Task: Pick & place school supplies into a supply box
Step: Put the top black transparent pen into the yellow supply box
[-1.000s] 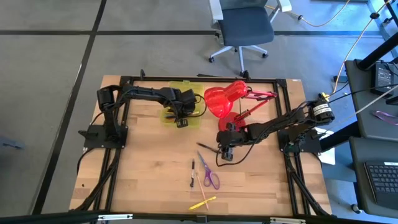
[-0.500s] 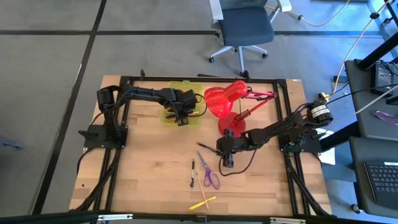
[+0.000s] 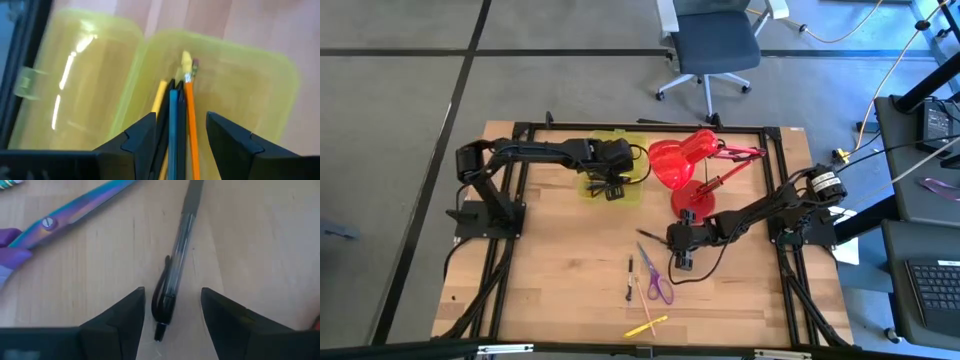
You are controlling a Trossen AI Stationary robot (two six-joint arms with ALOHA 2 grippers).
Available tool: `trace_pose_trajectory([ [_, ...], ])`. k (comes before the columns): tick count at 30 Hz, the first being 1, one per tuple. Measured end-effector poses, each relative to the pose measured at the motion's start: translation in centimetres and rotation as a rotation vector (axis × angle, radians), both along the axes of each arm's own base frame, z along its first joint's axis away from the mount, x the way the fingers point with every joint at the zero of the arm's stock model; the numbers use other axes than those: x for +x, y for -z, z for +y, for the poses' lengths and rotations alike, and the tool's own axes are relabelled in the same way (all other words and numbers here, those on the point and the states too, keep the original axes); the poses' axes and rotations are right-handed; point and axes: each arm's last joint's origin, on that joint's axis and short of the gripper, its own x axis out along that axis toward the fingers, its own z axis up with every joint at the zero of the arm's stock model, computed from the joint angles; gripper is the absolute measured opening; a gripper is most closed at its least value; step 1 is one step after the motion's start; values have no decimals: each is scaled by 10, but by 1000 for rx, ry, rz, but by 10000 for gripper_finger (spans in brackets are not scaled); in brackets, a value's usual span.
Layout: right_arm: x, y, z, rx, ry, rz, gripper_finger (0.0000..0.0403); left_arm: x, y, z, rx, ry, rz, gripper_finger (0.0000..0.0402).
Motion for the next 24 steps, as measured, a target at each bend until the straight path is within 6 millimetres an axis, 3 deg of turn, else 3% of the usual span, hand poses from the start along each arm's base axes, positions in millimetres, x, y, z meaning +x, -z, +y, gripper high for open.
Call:
trace_pose_trajectory([
  [9, 0, 3, 0, -7, 1, 19, 145, -6, -26, -16, 17, 18, -86, 164],
  [20, -2, 6, -1, -19, 1, 51, 79, -13, -40, -21, -8, -9, -152, 165],
  [24, -3, 6, -1, -22, 5, 55, 66, -21, -40, -27, -7, 5, -261, 162],
])
